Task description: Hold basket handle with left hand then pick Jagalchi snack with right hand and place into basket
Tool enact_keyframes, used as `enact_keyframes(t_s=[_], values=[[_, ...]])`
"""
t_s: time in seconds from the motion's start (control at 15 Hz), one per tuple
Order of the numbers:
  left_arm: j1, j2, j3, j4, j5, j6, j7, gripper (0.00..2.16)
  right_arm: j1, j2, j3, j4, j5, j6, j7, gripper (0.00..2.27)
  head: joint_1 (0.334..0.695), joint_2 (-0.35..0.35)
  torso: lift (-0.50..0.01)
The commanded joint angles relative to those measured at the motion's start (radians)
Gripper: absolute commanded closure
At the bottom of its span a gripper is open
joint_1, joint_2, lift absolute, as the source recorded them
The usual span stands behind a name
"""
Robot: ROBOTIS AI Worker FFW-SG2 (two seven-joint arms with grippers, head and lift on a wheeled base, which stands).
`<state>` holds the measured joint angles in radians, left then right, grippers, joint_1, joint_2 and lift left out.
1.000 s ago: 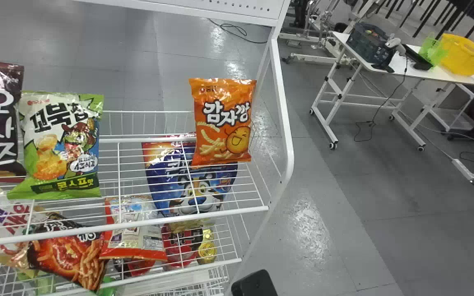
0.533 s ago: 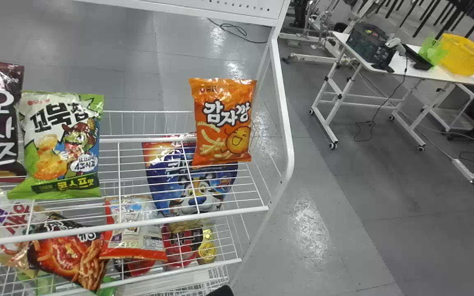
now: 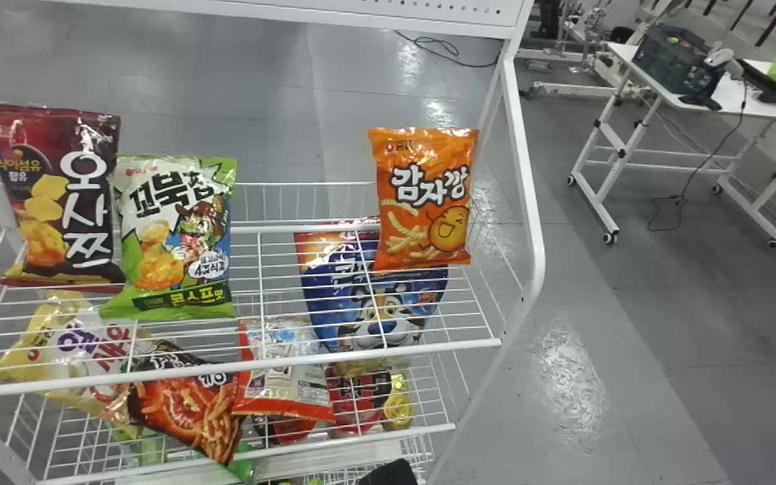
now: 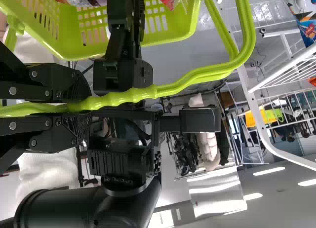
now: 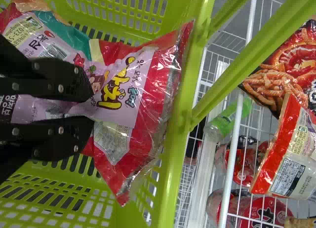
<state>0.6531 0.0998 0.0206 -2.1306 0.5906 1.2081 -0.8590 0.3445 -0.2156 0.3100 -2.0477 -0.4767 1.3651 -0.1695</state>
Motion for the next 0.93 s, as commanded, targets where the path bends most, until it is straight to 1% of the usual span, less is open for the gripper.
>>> enact_keyframes(t_s=[0.0,0.07,0.13,0.2,0.27,0.4,0.53,0.67,0.87], values=[[0.0,0.0,-0.001,-0.005,0.0,0.0,0.001,1.03,0.036,-0.011,-0.054,-0.094,-0.006,0.091,0.004,0.05,0.695,-0.255,-0.01],[0.0,0.0,-0.002,-0.005,0.0,0.0,0.001,1.03,0.059,-0.022,-0.066,-0.147,0.01,0.116,0.002,0.05,0.695,-0.279,-0.01],[-0.003,0.0,-0.004,-0.006,0.0,0.0,0.003,1.03,0.087,-0.038,-0.069,-0.213,0.061,0.125,0.002,0.05,0.695,-0.309,-0.01],[-0.004,-0.002,-0.005,-0.006,0.0,0.0,0.003,1.04,0.111,-0.039,-0.081,-0.269,0.087,0.134,0.004,0.06,0.695,-0.35,-0.01],[-0.004,-0.002,-0.005,-0.005,0.0,0.0,0.003,1.04,0.136,-0.048,-0.111,-0.325,0.089,0.134,0.004,0.06,0.695,-0.35,-0.01],[-0.006,-0.002,-0.007,-0.005,0.0,0.0,0.003,1.04,0.177,-0.051,-0.161,-0.42,0.122,0.082,0.005,0.06,0.695,-0.35,-0.01],[-0.006,0.0,-0.007,-0.005,-0.002,0.0,0.005,1.04,0.189,-0.051,-0.192,-0.454,0.164,-0.007,0.001,0.06,0.695,-0.35,-0.01],[-0.004,0.001,-0.004,-0.005,-0.002,0.0,0.005,1.04,0.206,-0.05,-0.22,-0.457,0.168,-0.175,0.004,0.06,0.695,-0.35,-0.01],[-0.003,0.001,-0.005,-0.008,-0.002,0.006,0.005,1.04,0.246,-0.047,-0.213,-0.425,0.221,-0.544,0.018,0.08,0.695,-0.35,-0.01]])
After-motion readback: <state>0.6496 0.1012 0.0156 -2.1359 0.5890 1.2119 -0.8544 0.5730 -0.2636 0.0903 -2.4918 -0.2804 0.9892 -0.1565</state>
